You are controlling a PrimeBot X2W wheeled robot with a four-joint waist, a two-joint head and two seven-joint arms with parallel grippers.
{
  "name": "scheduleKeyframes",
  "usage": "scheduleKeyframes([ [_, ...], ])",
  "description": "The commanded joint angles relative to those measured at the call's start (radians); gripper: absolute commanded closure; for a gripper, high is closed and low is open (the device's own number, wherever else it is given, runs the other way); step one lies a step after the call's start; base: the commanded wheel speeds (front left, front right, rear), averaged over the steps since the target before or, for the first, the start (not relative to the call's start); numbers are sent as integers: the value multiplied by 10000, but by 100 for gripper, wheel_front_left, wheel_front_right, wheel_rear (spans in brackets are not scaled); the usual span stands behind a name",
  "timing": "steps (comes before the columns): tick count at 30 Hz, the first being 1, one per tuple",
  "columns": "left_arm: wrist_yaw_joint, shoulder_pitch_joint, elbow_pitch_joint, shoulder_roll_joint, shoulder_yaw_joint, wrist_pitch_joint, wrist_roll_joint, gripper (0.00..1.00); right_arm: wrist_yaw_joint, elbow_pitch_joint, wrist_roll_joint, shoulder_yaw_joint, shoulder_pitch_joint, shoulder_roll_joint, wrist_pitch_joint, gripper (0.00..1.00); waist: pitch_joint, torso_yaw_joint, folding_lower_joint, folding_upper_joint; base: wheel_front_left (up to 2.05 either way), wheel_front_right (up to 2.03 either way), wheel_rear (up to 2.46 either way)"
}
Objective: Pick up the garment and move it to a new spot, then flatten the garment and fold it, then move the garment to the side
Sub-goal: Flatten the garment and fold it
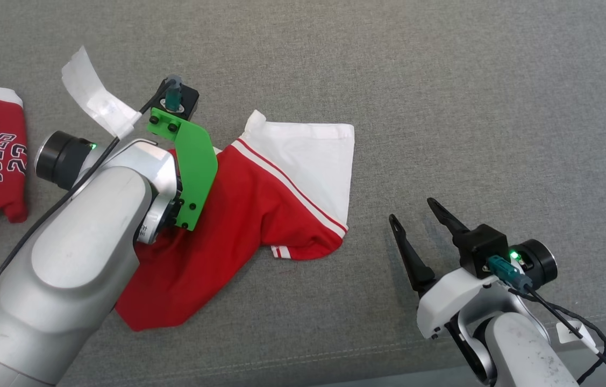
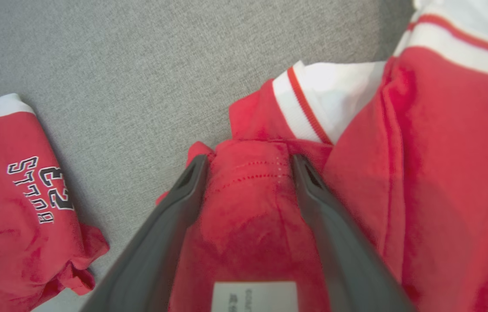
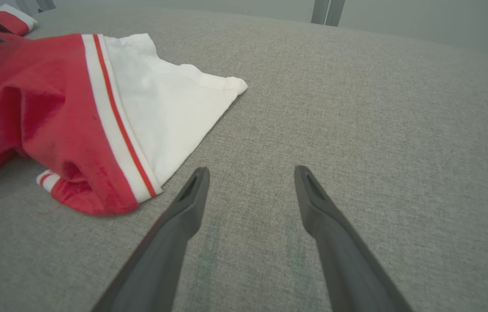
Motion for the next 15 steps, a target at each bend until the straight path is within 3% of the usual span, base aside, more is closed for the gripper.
scheduleKeyframes([
  [1,71,111,62,-60,-37,-75,24,21,-3,-4,-56,16,-116,-19,-25,0,79,-21,0,-1,0,0,0],
  [2,87,102,86,-81,-48,-93,30,44,-3,-4,-59,13,-141,-19,-25,0,98,-33,0,-1,0,0,0],
  [3,87,102,86,-81,-48,-93,30,44,-3,-4,-59,13,-141,-19,-25,0,98,-33,0,-1,0,0,0],
  [4,66,88,113,-87,-53,-113,27,65,-3,-3,-67,5,-159,-19,-23,0,111,-43,0,-1,0,0,0],
  [5,49,71,134,-84,-56,-145,20,100,-3,-1,-73,-11,-169,-19,-24,0,118,-49,0,-1,0,0,0],
  [15,332,-253,127,-63,463,-1660,132,100,-3,115,20,-16,-173,-19,-89,0,-13,106,0,-1,0,0,0],
])
